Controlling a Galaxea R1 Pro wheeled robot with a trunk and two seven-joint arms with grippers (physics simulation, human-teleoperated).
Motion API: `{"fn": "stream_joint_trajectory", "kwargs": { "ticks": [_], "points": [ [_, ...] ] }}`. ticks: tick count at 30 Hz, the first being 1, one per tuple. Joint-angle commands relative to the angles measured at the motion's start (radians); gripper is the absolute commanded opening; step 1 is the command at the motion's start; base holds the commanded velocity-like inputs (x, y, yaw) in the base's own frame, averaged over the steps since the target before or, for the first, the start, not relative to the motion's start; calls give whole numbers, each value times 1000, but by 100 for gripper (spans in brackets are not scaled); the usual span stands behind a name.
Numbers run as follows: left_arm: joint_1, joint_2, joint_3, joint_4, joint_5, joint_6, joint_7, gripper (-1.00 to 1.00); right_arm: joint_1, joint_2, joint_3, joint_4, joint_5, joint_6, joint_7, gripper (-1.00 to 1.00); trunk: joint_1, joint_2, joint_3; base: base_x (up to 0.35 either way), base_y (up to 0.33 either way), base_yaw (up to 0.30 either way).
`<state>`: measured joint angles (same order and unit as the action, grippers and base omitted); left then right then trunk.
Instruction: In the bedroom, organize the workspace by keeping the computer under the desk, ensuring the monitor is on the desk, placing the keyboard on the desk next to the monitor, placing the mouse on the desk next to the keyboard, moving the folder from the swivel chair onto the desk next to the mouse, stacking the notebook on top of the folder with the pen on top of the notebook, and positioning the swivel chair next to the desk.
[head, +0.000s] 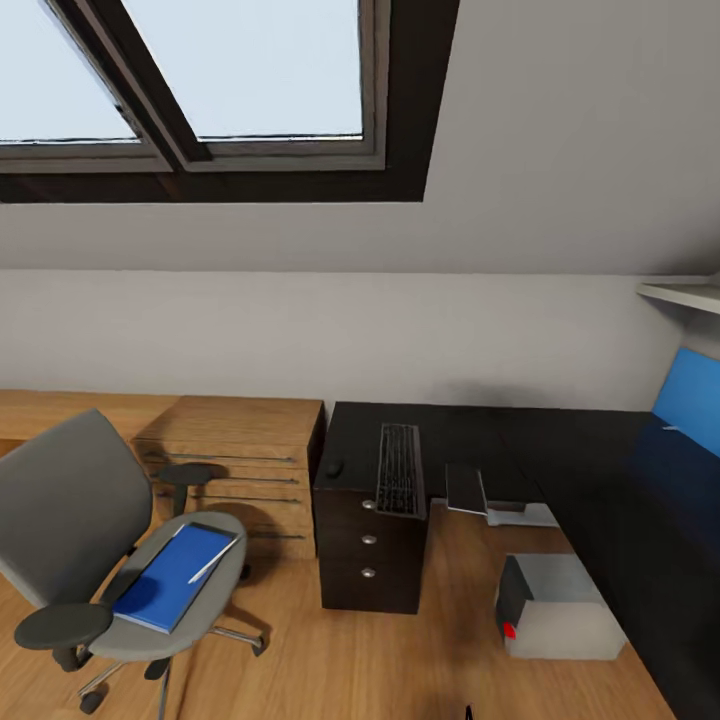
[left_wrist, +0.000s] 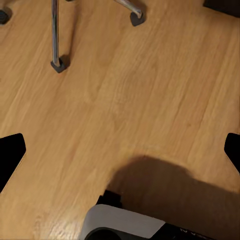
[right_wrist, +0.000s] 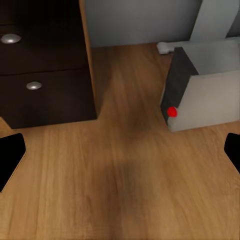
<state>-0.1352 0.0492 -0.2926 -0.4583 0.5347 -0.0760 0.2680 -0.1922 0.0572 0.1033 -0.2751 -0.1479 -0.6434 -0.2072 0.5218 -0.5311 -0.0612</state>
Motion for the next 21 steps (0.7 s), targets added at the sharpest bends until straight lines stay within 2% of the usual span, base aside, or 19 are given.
{"fn": "stream_joint_trajectory", "kwargs": {
  "ticks": [1,8,13,21],
  "points": [
    [-1,-2,-11,0,10,-5,6,100,-1,0,9,0,-10,-4,-3,100,1,-2,-2,250,261,0],
    [-1,-14,-66,0,10,-6,6,100,-1,0,9,0,-10,-4,-3,100,1,-2,-2,225,277,0],
    [-1,-15,-78,0,10,-7,7,100,-1,0,10,0,-10,-4,-4,100,1,-2,-2,184,243,0],
    [-1,-17,-82,-11,9,-8,7,100,-1,0,9,0,-10,-4,-4,100,1,-2,-2,51,63,0]
  ]
}}
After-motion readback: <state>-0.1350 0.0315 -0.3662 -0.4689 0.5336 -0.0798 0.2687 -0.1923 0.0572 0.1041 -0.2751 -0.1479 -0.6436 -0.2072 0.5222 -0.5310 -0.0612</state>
